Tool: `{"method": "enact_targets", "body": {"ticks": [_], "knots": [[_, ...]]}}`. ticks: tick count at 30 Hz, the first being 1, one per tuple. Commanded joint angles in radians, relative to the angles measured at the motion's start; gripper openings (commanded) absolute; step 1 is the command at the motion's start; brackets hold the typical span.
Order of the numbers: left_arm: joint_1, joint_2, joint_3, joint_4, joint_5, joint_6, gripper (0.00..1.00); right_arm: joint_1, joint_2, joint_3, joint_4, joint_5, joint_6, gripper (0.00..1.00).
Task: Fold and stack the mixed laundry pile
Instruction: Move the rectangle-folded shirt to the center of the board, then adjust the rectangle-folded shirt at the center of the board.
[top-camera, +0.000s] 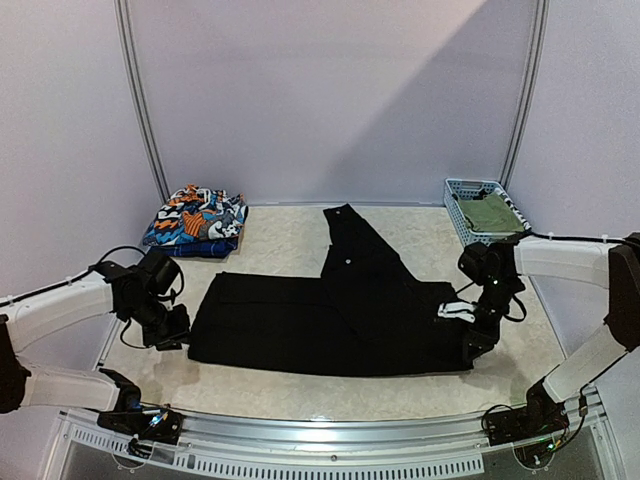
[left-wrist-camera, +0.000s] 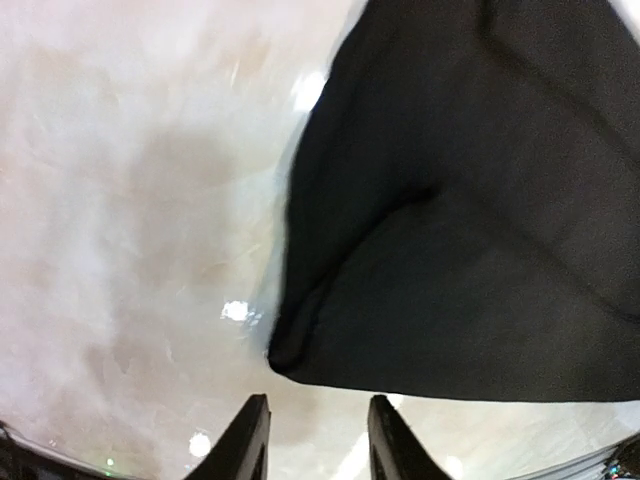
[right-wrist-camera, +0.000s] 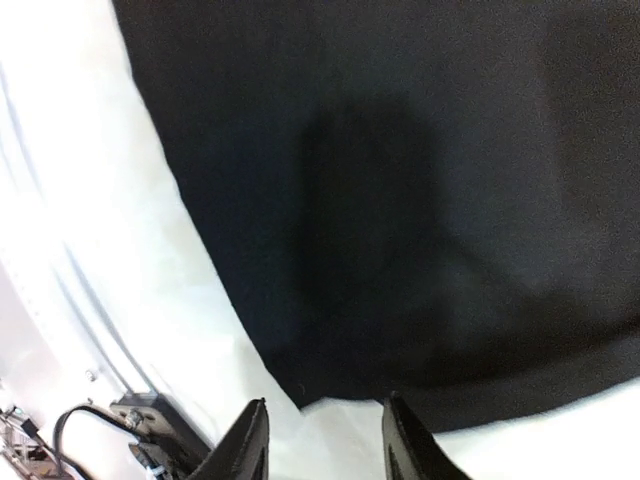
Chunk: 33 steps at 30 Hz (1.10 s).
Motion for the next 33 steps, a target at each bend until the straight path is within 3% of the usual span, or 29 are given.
{"method": "enact_targets", "body": {"ticks": [1,8,13,18,21,27,33], "knots": [[-0.034,-0.028,0.179,-0.091,-0.104,0.018,0.38,-0.053,-0.027,0.206,-0.072,-0.060,-0.003,0.44],[-0.094,0.204,0.415,0.189,-0.060,0.158,0.46,-0.102,0.141,0.529,0.067,-0.192,0.153,0.56],[-0.136,0.524,0.745,0.277,-0.030,0.299,0.47,-0.110,0.331,0.718,0.128,-0.292,0.289,0.57],[-0.144,0.825,0.983,0.380,0.062,0.271,0.48,-0.109,0.540,0.927,0.101,-0.404,0.388,0.58],[-0.149,0.978,1.100,0.416,0.092,0.228,0.48,-0.109,0.698,1.053,0.053,-0.507,0.434,0.64],[-0.174,1.106,1.156,0.510,0.145,0.143,0.49,-0.110,0.902,1.207,0.008,-0.555,0.511,0.77],[-0.191,1.101,1.078,0.585,0.163,0.096,0.49,-0.105,0.987,1.266,-0.026,-0.614,0.548,0.78]]}}
